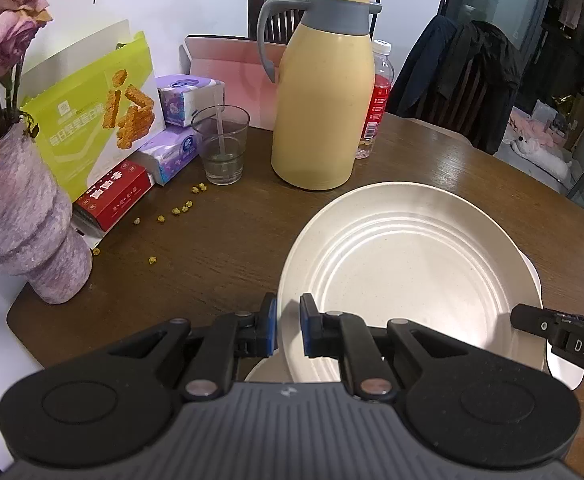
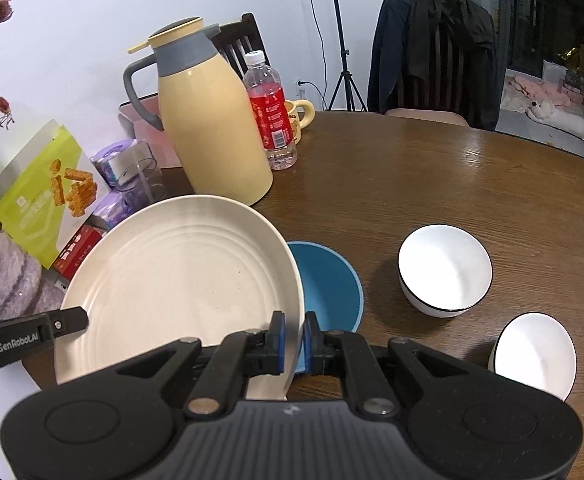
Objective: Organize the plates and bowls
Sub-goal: 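Carry the held cream plate with both grippers over the other cream plates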
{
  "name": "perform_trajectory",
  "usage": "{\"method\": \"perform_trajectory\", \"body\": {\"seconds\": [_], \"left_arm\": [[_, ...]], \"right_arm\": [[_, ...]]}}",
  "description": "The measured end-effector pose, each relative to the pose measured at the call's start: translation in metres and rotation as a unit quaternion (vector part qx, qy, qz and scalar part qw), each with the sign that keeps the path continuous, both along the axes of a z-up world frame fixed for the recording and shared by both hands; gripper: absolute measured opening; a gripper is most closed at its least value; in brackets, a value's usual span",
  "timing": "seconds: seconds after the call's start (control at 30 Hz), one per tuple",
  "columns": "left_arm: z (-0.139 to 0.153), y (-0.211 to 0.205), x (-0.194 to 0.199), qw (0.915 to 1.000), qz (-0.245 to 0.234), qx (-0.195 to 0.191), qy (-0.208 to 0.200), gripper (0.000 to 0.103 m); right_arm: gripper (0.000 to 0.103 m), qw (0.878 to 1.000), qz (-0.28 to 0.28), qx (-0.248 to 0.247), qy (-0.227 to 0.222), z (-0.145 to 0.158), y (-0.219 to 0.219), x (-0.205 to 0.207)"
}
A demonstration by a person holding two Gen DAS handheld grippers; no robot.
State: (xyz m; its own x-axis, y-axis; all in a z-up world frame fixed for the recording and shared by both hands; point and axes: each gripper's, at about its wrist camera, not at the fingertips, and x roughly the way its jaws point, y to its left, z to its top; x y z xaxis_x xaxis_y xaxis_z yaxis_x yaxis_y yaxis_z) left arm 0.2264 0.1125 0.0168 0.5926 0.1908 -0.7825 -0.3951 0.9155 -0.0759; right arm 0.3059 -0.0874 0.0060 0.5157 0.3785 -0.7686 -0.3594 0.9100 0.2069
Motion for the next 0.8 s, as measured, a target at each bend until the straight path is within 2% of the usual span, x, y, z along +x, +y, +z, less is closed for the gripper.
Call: {"method": "perform_trajectory", "body": {"seconds": [0.8], "left_arm": [[-0.003, 0.016, -0.040, 0.9992, 0.033, -0.023, -0.007, 0.012]], "right_arm": [[0.009, 0.999, 0.040, 0.003, 0.002, -0.003, 0.009, -0.027]]}}
